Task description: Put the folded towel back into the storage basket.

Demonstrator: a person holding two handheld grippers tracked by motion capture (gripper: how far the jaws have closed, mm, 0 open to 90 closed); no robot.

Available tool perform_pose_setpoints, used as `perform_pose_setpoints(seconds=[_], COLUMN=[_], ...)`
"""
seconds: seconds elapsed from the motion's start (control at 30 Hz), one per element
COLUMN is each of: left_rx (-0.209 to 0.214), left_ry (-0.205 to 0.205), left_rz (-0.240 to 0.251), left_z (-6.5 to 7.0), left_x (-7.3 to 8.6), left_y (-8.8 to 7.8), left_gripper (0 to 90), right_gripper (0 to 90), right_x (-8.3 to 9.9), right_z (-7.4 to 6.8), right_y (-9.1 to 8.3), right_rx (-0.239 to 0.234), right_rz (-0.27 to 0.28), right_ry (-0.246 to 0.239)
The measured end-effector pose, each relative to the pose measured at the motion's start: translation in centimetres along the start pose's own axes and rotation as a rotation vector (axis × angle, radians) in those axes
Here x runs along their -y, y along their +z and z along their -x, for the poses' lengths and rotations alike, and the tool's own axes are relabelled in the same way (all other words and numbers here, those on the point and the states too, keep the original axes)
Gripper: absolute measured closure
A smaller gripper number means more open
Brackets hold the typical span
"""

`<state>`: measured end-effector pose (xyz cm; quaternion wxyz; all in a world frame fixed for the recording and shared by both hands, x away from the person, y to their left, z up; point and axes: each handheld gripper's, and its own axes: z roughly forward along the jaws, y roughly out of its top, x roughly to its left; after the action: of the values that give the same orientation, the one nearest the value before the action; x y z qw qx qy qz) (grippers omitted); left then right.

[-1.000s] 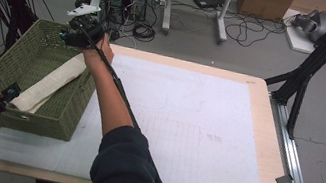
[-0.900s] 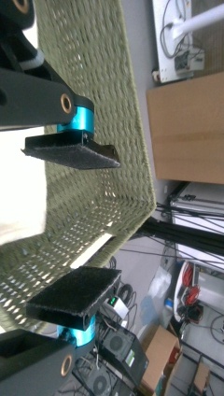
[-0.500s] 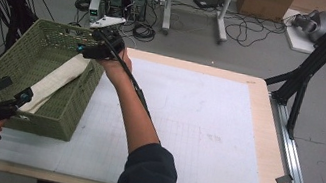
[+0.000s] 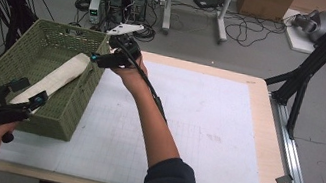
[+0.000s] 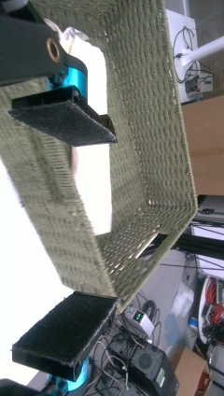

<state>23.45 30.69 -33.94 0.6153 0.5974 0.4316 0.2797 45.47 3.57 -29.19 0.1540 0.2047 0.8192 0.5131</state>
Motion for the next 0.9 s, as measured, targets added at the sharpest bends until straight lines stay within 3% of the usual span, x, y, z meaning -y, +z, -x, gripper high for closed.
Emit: perform_pose_setpoints(seconds=[0.37,0.9], left_rx=[0.07,0.159], left_ry=[0.029,0.06], left_rz=[-0.04,-0.084], left_z=[1.8,3.6], left_x=[0.0,0.1], left_y=[1.9,4.8], left_gripper=[16.4,17.2], right_gripper=[17.1,17.1], right_x=[2.0,6.0], right_z=[0.8,2.3], right_y=[-3.1,-10.2], right_rx=[0.026,0.114], right_rz=[-0.002,0.023], right_ry=[0.002,0.037])
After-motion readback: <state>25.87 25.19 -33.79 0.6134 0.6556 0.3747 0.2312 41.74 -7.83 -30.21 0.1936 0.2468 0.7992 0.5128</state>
